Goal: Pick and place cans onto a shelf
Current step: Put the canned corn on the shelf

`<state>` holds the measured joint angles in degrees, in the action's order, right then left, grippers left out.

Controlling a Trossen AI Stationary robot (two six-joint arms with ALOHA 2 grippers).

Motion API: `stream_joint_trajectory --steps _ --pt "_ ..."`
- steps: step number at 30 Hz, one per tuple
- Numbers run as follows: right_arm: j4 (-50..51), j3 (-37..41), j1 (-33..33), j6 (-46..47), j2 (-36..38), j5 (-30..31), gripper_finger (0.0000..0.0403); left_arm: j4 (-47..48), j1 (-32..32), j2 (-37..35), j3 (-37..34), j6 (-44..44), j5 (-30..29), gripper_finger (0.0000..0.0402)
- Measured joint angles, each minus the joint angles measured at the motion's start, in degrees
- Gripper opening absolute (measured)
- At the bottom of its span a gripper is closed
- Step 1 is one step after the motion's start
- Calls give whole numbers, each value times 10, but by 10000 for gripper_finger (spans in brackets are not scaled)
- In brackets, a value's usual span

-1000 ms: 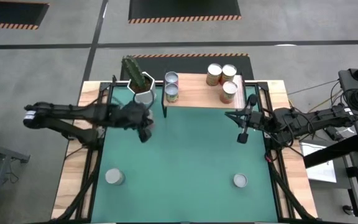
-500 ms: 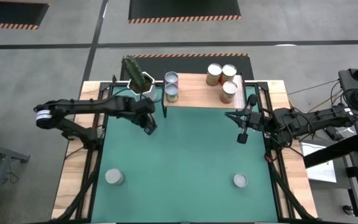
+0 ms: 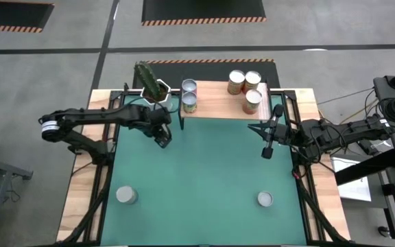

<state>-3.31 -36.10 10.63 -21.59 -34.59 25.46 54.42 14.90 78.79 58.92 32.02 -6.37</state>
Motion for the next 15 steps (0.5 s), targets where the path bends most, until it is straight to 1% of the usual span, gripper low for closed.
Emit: stream_joint_trajectory --steps 2,4,9,15 --pt "0 0 0 -1 0 0 13 25 0 -2 14 0 -4 209" --pt "0 0 0 -1 0 0 13 38 0 -3 26 1 -25 230" --pt "0 0 0 -1 0 0 13 37 4 1 48 0 -61 278" --pt "0 0 0 -1 0 0 13 36 20 12 51 14 -66 318"
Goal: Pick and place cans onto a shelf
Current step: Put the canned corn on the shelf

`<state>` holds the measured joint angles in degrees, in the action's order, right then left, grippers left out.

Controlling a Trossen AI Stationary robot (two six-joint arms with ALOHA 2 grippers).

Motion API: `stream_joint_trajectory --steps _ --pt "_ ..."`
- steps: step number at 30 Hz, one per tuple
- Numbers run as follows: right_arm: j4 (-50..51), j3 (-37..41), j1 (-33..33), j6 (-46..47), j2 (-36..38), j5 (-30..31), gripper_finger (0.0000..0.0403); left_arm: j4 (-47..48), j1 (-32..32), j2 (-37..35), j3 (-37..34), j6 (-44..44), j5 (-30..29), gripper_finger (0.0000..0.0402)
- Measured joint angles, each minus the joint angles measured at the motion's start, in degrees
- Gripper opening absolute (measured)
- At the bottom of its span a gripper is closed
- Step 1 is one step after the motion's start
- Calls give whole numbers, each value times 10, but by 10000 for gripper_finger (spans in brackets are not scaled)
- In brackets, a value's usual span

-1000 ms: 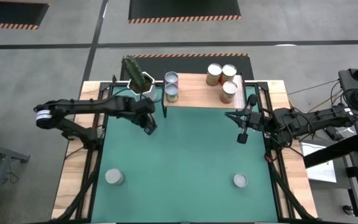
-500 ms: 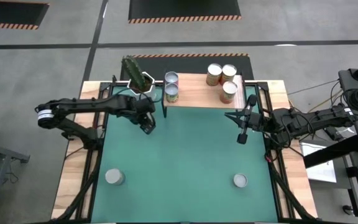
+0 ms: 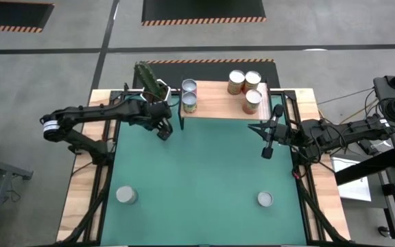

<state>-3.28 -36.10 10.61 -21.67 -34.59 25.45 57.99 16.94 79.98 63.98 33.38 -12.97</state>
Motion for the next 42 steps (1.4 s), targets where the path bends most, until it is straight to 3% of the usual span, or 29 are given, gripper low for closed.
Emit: stream_joint_trajectory --steps 9,42 --pt "5 0 0 0 0 0 13 -22 13 15 -4 -10 -2 349" --pt "16 0 0 2 0 0 13 -52 20 39 -24 -29 -15 349"
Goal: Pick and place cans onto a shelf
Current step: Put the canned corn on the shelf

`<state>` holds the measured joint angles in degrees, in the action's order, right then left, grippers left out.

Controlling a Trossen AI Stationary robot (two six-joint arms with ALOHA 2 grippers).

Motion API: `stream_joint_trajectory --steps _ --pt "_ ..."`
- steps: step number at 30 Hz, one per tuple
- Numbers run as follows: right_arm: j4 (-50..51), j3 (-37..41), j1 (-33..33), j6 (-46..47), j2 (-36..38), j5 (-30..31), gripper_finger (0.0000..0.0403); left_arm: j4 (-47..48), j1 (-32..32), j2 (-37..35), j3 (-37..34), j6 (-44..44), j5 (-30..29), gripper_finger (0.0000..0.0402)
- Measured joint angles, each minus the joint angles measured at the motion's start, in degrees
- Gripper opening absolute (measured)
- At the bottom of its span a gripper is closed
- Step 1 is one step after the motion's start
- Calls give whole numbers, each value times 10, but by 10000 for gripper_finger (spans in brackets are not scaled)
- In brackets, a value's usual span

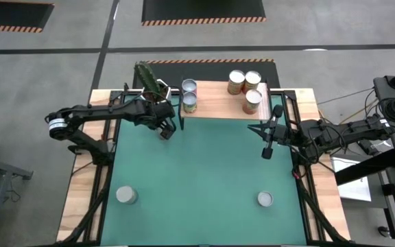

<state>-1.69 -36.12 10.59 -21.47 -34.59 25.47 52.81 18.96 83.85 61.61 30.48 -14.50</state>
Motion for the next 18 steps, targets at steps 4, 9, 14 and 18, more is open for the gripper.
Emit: stream_joint_trajectory --steps 4,9,14,18 --pt "0 0 0 0 0 0 13 -6 0 0 -3 0 0 350" --pt "0 0 0 0 0 0 13 -7 0 0 -3 0 0 350" --pt "0 0 0 0 0 0 13 -8 0 1 -4 0 0 350" --pt "1 0 0 0 0 0 13 -8 0 13 -4 0 0 350"
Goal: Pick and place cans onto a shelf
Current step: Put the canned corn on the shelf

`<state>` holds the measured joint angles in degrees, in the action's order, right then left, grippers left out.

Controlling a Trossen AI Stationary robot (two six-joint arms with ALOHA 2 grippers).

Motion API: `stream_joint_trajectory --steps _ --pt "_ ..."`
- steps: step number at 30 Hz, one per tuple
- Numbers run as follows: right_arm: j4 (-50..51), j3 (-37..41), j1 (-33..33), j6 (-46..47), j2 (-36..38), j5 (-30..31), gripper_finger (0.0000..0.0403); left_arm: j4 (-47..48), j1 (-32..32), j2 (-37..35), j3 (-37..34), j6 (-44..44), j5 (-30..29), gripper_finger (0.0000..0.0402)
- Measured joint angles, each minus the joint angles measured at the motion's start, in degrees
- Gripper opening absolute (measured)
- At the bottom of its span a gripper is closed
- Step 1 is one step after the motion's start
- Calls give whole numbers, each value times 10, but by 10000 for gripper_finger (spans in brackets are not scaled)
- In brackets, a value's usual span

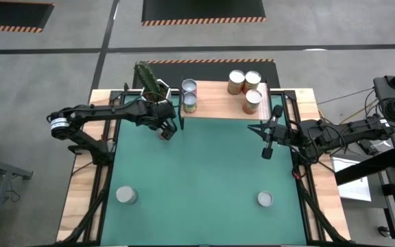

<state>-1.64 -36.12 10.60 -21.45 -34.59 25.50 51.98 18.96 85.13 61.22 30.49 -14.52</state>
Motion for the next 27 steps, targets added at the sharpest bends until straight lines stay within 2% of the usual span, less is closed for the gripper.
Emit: stream_joint_trajectory --steps 7,11,16,27 --pt "1 0 0 0 0 0 13 -6 0 30 0 -12 -2 347" --pt "2 0 0 0 0 0 13 -8 0 43 0 -17 -2 330" --pt "2 0 0 0 0 0 13 -9 0 44 0 -24 -2 308" --pt "10 0 0 0 0 1 13 23 -2 28 0 -45 1 308"
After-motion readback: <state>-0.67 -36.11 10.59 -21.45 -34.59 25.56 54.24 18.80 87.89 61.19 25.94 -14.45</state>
